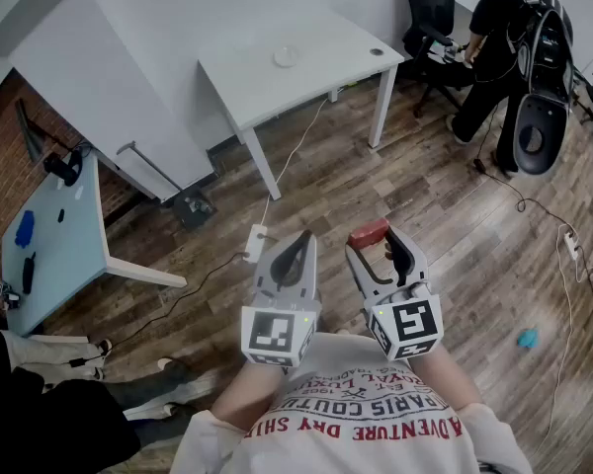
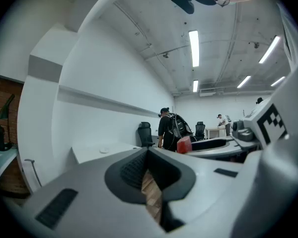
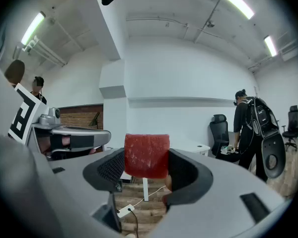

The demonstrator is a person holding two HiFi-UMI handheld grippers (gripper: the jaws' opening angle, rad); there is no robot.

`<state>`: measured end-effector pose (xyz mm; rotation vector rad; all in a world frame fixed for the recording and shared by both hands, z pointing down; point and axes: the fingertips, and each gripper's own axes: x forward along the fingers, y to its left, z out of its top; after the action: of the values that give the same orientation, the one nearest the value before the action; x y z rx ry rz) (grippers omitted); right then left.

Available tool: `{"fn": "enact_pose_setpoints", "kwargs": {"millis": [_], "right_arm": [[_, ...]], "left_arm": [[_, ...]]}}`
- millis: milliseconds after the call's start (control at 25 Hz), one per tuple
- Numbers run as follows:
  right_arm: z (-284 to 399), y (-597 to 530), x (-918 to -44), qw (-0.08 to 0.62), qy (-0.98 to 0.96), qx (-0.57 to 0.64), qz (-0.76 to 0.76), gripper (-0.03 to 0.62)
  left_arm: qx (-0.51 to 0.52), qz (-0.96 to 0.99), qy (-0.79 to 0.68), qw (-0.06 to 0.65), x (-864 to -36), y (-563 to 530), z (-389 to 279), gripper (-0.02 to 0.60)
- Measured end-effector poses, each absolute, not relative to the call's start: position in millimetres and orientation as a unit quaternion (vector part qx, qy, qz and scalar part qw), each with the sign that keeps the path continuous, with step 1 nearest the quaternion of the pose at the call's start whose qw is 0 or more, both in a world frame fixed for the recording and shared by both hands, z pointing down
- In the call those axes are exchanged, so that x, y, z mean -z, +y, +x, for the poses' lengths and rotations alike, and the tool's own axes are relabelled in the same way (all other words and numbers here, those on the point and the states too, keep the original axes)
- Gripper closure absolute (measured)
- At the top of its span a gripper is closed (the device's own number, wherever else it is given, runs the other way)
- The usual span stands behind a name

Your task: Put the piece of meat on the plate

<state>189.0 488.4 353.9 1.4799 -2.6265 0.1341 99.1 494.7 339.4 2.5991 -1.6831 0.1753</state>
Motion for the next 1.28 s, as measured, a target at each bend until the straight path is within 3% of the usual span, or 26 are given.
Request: {"fn": "enact_pose_setpoints", "kwargs": {"millis": [680, 1280], "right_arm": [[139.7, 439.9, -368.8, 0.072, -0.875, -0.095, 0.470, 0.316], [79.2, 312.2, -360.0, 0.071, -0.867, -0.076, 0.487, 0.316]], "left_arm": [[-0.055, 0.833, -0.548, 0.052, -355.3, 445.2, 46.9, 0.574], [-0.030, 0.851, -0.522, 0.055, -351.6, 310.0, -13.0, 0.574]]}}
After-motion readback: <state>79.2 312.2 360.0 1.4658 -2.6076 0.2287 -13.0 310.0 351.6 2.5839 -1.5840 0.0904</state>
